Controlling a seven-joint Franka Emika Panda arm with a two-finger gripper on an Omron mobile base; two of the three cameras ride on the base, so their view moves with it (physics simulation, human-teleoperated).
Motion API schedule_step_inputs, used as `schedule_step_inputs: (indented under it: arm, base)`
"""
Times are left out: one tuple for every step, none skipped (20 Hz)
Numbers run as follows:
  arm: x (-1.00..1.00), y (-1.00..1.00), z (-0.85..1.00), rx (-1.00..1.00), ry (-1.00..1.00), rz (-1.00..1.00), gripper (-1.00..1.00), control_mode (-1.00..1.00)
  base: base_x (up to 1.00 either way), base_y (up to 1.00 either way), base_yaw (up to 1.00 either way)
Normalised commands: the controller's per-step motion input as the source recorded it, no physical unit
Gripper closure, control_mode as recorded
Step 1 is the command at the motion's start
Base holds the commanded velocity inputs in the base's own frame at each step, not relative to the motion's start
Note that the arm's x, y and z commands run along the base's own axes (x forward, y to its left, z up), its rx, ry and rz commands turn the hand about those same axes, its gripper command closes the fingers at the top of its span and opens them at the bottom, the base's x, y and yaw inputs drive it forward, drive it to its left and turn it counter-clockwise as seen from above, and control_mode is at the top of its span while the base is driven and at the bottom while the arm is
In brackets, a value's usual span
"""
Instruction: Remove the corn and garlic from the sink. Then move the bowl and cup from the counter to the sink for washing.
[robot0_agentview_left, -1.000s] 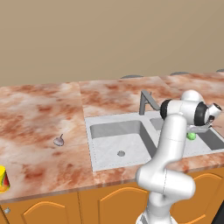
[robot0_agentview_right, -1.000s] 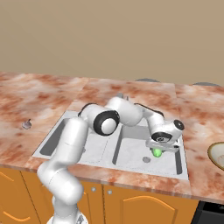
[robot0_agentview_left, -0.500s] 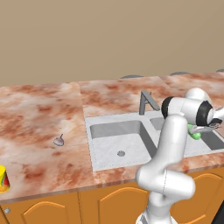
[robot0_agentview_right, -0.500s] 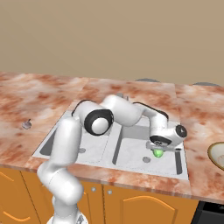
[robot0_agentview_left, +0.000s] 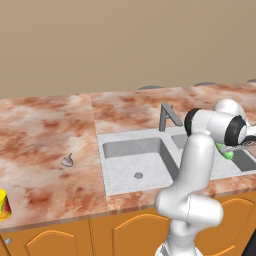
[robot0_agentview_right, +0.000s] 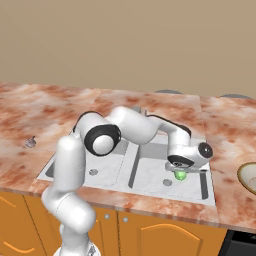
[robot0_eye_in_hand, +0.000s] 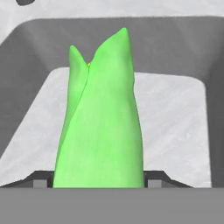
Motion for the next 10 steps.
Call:
schedule_step_inputs:
  arm:
    - [-0.20, 0.06, 0.32, 0.00, 0.01, 0.00, 1.00, -1.00]
    - [-0.19, 0.05, 0.31, 0.00, 0.05, 0.00, 1.00, -1.00]
    - [-0.16, 0.04, 0.33, 0.00, 0.06, 0.00, 1.00, -1.00]
    - [-0.15, 0.03, 0.36, 0.00, 0.07, 0.00, 1.00, -1.00]
    - [-0.17, 0.03, 0.35, 0.00, 0.08, 0.00, 1.00, -1.00]
    - [-0.23, 0.02, 0.35, 0.00, 0.08, 0.00, 1.00, -1.00]
    - [-0.30, 0.03, 0.31, 0.00, 0.08, 0.00, 1.00, -1.00]
    - [-0.32, 0.04, 0.31, 0.00, 0.07, 0.00, 1.00, -1.00]
    - [-0.35, 0.08, 0.27, 0.00, 0.05, 0.00, 1.00, -1.00]
    - [-0.35, 0.12, 0.25, 0.00, 0.03, 0.00, 1.00, -1.00]
  base:
    - [0.00, 0.00, 0.00]
    - [0.00, 0.00, 0.00]
    - [0.00, 0.00, 0.00]
    - [0.00, 0.00, 0.00]
    - [0.00, 0.00, 0.00]
    - [0.00, 0.00, 0.00]
    - [0.00, 0.00, 0.00]
    - [0.00, 0.00, 0.00]
    - [0.00, 0.00, 0.00]
    - [0.00, 0.00, 0.00]
